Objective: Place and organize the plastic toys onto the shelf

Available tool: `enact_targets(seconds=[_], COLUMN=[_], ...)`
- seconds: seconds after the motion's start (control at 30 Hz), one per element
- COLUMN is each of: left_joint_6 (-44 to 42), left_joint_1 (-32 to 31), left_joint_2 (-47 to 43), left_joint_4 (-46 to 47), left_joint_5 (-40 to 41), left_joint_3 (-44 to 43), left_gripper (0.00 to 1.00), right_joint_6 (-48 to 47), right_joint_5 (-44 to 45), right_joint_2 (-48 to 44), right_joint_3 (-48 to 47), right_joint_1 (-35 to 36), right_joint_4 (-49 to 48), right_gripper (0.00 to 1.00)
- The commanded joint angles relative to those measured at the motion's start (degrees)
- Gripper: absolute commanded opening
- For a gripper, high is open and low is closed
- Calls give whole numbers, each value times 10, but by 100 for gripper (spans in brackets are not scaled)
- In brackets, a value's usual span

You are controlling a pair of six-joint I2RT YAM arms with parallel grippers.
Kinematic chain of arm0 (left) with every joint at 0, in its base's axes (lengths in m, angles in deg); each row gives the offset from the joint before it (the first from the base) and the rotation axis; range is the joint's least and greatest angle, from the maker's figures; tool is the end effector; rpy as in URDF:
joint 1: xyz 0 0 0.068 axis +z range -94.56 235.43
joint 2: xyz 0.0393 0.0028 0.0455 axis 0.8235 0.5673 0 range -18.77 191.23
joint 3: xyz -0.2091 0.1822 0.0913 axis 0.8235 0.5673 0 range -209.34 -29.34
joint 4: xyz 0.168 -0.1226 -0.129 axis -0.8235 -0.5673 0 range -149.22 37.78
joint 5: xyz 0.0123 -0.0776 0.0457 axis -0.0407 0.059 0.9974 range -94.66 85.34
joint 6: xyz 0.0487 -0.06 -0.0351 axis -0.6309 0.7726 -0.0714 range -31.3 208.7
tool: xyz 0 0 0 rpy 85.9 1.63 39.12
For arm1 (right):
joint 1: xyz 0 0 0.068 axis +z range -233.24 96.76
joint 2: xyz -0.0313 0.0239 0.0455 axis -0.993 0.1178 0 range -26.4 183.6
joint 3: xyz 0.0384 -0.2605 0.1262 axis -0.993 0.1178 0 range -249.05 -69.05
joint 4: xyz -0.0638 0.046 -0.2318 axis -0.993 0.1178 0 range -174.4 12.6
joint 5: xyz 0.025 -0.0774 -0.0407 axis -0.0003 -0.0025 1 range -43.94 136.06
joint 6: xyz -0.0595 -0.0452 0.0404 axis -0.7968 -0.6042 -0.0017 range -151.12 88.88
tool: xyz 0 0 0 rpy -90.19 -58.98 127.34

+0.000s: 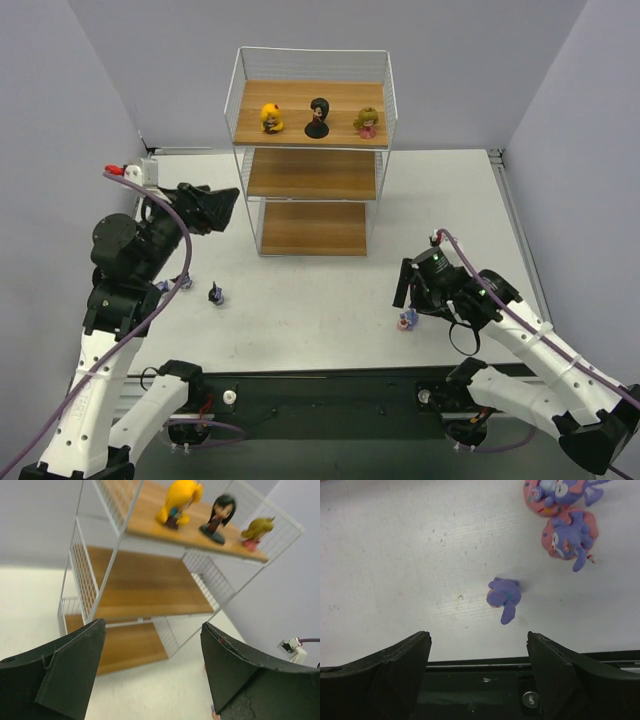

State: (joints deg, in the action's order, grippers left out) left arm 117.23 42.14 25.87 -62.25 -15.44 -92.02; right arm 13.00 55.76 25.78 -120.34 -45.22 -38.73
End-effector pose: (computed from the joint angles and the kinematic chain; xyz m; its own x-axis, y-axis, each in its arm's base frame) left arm 0.1537 -0.0506 0.4607 -0.0749 -0.4644 -0.8825 0.4216 0.7872 -0.4501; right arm 0.1461 0.0982 0.2870 -0.7698 0.2693 -0.5787 0.0281 0.9201 0.3908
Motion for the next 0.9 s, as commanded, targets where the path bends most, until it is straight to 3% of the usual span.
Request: enact_targets(seconds=[0.0, 0.17, 0.37, 0.67, 0.77, 0.87], left_joint_6=[24, 36, 37, 15, 14, 17], left_joint_1=[0, -1, -13, -16, -17, -19], left_joint_2=[-20, -32, -32, 1, 9, 18], left_joint_4=[-60, -68, -62, -66, -54, -36], left_joint_5=[-30, -64, -109, -134, -149, -169], left_joint_3=[44, 88, 154, 193, 207, 218], left_gripper=[86, 87, 89, 91, 97, 97], right_joint_6=[52, 43, 11, -8, -15, -26], right_joint_5=[30, 71, 122, 109, 103, 89], right_joint_2=[-2, 3, 12, 65, 85, 101], right_joint_3=[50, 88, 106, 131, 131, 127], right_joint_1=[46, 65, 66, 51, 29, 7], right_joint_4=[13, -19, -56, -143, -149, -151], right_gripper=[77, 65, 63, 54, 47, 31])
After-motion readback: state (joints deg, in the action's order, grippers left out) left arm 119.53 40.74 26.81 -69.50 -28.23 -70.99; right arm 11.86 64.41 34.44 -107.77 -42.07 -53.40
